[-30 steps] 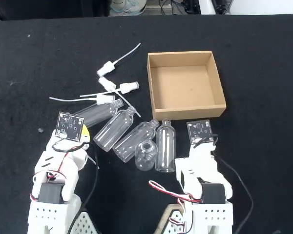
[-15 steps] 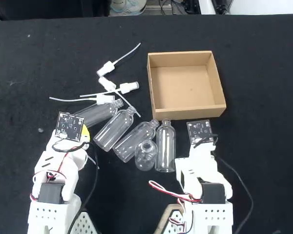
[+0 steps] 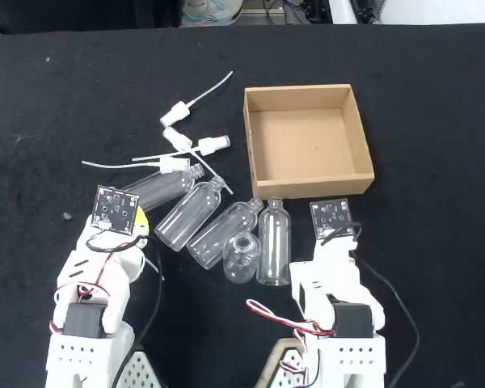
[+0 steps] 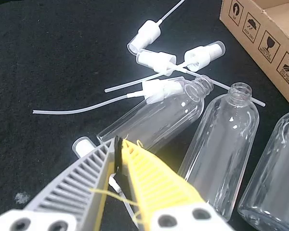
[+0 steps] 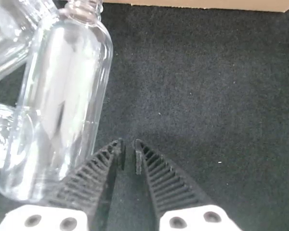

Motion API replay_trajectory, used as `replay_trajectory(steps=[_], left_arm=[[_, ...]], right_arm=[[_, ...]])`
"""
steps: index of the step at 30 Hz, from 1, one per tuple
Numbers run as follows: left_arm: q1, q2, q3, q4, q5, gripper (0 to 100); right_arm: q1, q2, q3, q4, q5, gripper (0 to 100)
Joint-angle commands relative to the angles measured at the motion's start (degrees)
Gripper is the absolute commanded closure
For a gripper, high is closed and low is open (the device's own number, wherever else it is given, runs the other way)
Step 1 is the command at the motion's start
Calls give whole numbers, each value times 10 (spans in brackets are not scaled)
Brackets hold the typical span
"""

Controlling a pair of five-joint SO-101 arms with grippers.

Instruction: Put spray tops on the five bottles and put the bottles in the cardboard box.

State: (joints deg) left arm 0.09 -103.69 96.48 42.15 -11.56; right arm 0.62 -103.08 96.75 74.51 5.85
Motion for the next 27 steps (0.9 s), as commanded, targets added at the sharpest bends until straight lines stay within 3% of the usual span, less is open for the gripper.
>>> replay_trajectory(steps=[1,5,10,12,20,24,27], left_arm=[[-2,-8,9,2,0,968],[-1,-8,9,2,0,968],[-2,-8,9,2,0,968],[0,-8,9,2,0,968],[0,-8,9,2,0,968],[1,-8,9,2,0,968],[1,-8,9,2,0,968]], right_arm=[[-4,-54,-13,-28,2,980],[-4,-54,-65,-95,13,980],[-4,-54,-125,-135,149,979],[-4,-54,-164,-132,164,979],[13,-35,-440,-42,200,979],[7,51,-582,7,191,979],[-43,144,-661,83,163,943]])
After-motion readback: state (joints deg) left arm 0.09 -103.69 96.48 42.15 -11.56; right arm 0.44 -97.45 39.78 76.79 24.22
